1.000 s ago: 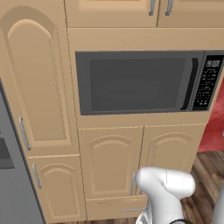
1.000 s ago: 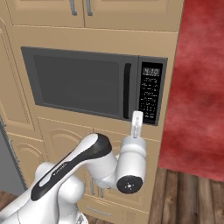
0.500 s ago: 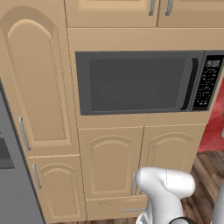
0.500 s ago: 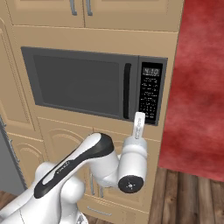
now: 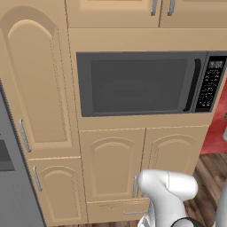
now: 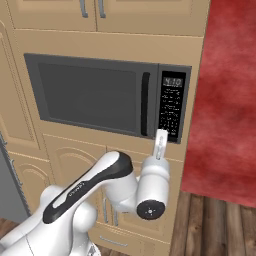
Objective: Pick the marshmallow from the counter and place it in the microwave. Then turn on the microwave.
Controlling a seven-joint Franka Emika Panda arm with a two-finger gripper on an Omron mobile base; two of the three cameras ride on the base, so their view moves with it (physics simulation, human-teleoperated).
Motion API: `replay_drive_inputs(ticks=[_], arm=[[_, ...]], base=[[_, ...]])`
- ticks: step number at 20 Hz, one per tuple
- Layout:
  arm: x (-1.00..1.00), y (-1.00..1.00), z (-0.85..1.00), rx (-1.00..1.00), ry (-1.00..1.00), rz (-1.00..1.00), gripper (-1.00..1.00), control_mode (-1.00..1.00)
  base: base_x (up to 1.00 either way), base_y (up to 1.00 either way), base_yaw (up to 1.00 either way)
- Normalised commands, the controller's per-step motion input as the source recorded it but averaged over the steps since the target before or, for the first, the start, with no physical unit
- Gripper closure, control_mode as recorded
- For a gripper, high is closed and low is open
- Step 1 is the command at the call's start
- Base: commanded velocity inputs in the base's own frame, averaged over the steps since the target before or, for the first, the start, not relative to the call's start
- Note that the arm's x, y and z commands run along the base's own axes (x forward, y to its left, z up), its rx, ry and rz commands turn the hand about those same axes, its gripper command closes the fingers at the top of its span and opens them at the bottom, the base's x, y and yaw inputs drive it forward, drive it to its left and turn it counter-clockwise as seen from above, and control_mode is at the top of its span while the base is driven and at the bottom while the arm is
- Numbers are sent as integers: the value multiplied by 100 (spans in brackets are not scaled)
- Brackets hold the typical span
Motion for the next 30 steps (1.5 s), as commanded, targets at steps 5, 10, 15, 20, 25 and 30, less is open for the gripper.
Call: replay_drive_inputs(ticks=[5, 10, 15, 20, 25, 30], arm=[[8, -4, -6, 1, 0, 0, 100, -100], [8, -4, -7, 1, 0, 0, 100, -100], [7, -5, -6, 1, 0, 0, 100, -100], [6, -6, -4, 2, 0, 0, 100, -100], [6, -7, -2, 2, 0, 0, 100, -100], [9, -7, -4, 2, 0, 0, 100, -100]], base=[[0, 0, 0], [0, 0, 0], [0, 0, 0], [0, 0, 0], [0, 0, 0], [0, 0, 0]])
